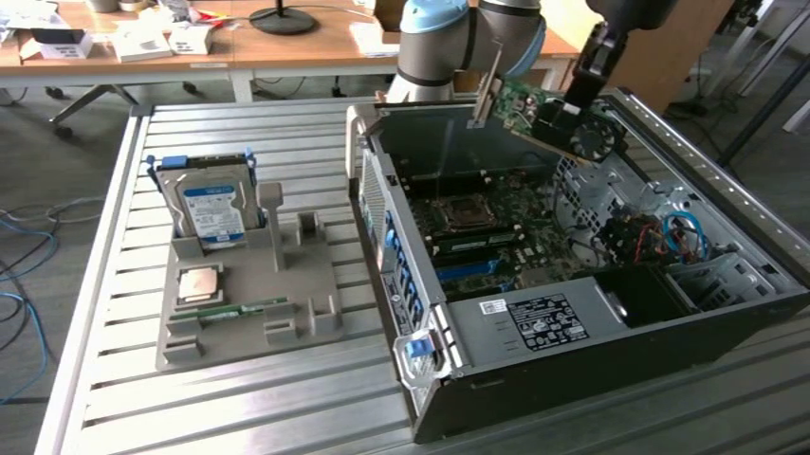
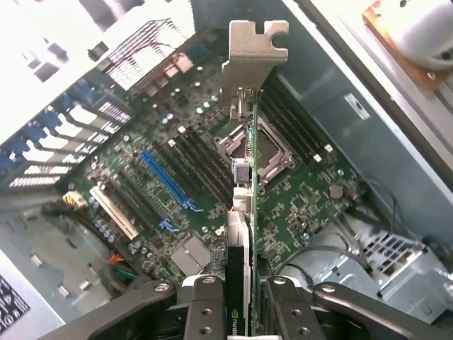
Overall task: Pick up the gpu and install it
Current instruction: 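Insert the gpu into the slot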
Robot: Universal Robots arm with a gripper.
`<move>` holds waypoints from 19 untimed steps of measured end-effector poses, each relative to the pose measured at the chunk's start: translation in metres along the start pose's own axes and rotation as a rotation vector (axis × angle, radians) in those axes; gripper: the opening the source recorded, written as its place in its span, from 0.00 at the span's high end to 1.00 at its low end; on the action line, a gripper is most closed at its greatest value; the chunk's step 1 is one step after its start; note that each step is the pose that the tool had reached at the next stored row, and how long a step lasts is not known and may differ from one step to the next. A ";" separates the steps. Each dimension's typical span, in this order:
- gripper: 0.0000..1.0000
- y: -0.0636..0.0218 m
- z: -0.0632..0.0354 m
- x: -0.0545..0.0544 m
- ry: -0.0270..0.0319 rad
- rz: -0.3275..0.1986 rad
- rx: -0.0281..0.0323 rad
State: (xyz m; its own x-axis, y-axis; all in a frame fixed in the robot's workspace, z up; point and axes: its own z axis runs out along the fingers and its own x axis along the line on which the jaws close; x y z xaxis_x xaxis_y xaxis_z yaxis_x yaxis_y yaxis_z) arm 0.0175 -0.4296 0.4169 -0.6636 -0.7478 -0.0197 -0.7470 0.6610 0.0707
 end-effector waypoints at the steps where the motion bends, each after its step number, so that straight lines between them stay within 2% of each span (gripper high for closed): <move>1: 0.73 0.0000 0.0002 0.000 0.0012 -0.018 -0.0004; 19: 0.73 -0.0003 0.0037 0.000 0.0245 -0.345 -0.0068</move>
State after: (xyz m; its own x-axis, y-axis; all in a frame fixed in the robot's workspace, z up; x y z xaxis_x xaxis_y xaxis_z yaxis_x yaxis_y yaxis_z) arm 0.0175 -0.4296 0.4132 -0.3705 -0.9286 -0.0197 -0.9270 0.3684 0.0707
